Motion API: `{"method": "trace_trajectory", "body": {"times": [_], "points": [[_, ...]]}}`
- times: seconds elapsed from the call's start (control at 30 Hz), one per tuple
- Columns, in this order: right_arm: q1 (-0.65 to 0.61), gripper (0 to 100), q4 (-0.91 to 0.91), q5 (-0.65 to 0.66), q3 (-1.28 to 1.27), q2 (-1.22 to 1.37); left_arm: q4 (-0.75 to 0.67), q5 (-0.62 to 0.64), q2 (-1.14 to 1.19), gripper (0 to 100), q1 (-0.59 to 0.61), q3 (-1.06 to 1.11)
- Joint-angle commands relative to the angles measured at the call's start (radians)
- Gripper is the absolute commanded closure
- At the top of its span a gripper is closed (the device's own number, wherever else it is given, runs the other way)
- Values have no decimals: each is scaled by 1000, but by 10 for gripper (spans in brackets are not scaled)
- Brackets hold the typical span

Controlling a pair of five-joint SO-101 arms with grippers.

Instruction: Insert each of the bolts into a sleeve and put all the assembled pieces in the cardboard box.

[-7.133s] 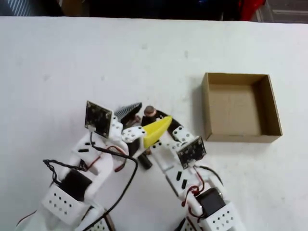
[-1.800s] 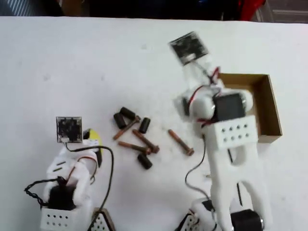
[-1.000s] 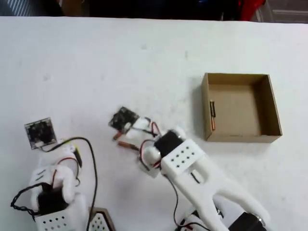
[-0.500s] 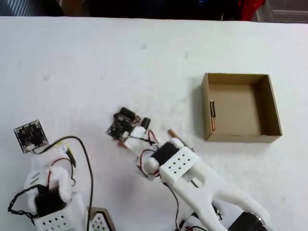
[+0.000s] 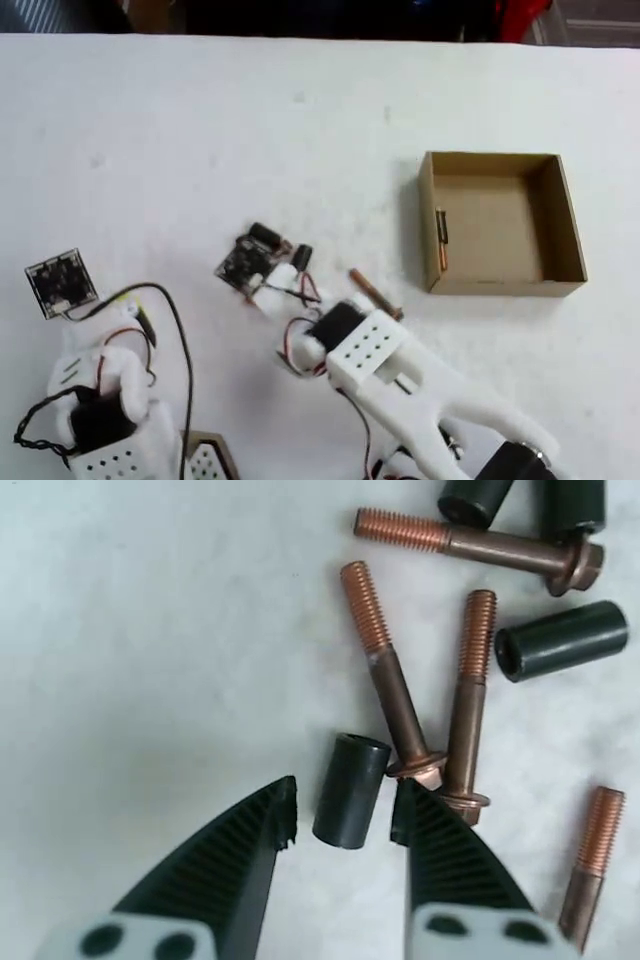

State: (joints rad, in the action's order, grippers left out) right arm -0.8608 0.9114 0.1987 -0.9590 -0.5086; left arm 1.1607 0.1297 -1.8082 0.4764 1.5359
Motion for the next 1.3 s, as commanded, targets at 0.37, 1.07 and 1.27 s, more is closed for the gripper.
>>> {"method": "trace_trajectory", "body": {"times": [0.37, 1.07, 1.27], "points": [[-1, 858, -16, -17, 5, -16, -12, -11, -12, 977, 45, -46], [-1, 858, -143, -17, 54, 272, -18, -11, -12, 977, 42, -29], [-1, 859, -160, -17, 71, 344, -18, -11, -12, 977, 42, -29]]}}
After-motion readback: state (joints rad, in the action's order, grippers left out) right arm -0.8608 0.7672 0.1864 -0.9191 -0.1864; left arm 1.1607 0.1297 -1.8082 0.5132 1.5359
